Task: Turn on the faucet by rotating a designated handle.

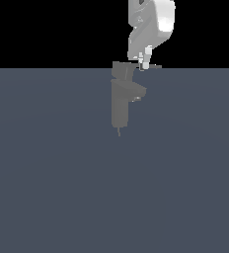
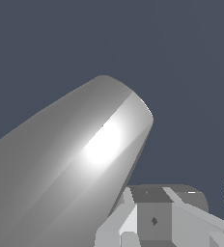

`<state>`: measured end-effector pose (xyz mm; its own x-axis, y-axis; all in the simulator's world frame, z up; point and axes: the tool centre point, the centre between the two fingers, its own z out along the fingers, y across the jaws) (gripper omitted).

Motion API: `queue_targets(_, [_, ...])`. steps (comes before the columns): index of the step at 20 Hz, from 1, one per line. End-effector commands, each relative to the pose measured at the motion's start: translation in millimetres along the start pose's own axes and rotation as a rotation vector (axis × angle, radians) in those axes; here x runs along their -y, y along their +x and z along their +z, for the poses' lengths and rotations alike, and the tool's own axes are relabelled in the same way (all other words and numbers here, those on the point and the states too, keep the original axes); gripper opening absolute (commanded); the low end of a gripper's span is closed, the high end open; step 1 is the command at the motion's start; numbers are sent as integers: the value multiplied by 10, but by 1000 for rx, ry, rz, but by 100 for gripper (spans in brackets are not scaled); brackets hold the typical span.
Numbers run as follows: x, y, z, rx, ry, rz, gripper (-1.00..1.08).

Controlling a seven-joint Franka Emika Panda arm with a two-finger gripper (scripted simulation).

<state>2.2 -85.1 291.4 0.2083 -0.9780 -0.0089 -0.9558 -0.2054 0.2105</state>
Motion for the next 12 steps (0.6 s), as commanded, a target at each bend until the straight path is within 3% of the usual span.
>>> queue_targets(1, [69,73,-1,-3,7,2,-100])
queue_targets(12, [232,329,-16,-3,10,11,-100])
